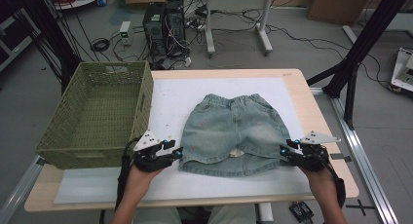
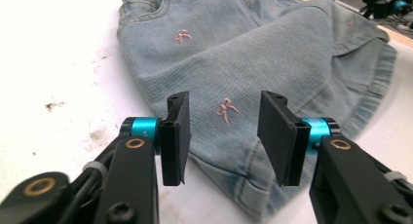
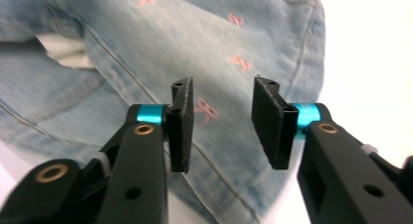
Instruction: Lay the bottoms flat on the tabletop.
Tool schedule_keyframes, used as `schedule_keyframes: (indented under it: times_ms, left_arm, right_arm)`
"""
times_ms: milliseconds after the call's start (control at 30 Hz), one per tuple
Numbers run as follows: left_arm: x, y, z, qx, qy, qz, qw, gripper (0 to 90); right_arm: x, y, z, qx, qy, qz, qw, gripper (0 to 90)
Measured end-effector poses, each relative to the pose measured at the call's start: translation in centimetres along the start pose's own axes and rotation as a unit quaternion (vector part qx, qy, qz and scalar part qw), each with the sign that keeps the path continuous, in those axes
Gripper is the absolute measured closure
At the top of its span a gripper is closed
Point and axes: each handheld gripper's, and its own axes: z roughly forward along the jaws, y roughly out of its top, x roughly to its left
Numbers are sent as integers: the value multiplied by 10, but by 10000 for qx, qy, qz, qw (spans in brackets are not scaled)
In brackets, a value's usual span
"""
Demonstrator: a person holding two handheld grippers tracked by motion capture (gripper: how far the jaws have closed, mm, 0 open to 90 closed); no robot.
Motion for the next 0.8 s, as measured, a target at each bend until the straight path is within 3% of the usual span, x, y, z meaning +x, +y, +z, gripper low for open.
schedule_keyframes:
  times_ms: [133, 300, 367, 433, 500, 533, 633, 733, 800]
  left_arm:
    - [1, 1, 8, 36, 42, -19, 10000, 528]
    - [2, 2, 12, -61, 15, -13, 10000, 527]
    - [3, 3, 13, -156, 20, -42, 9999, 526]
    - [3, 3, 14, -269, 52, -61, 9996, 526]
    - [3, 4, 14, -328, 86, -48, 9994, 526]
    - [2, 4, 14, -357, 90, -64, 9993, 526]
    - [3, 6, 15, -329, 97, -32, 9994, 526]
    - [4, 6, 17, -292, 98, -35, 9995, 519]
    - [4, 5, 19, -275, 93, -39, 9996, 514]
  right_arm:
    - [-5, -10, 0, 377, -172, 66, 9991, 637]
    - [-13, -25, -1, 506, 57, 337, 9981, 649]
    - [-12, -28, 3, 677, 136, 402, 9968, 614]
    - [-12, -30, 9, 787, 161, 425, 9959, 646]
    - [-13, -30, 8, 741, 209, 441, 9961, 794]
    - [-12, -29, 7, 734, 238, 368, 9963, 814]
    - [-14, -28, -5, 640, 138, 286, 9974, 832]
    - [-25, -30, -24, 507, -81, 411, 9978, 834]
    - [-34, -35, -32, 428, -82, 606, 9972, 831]
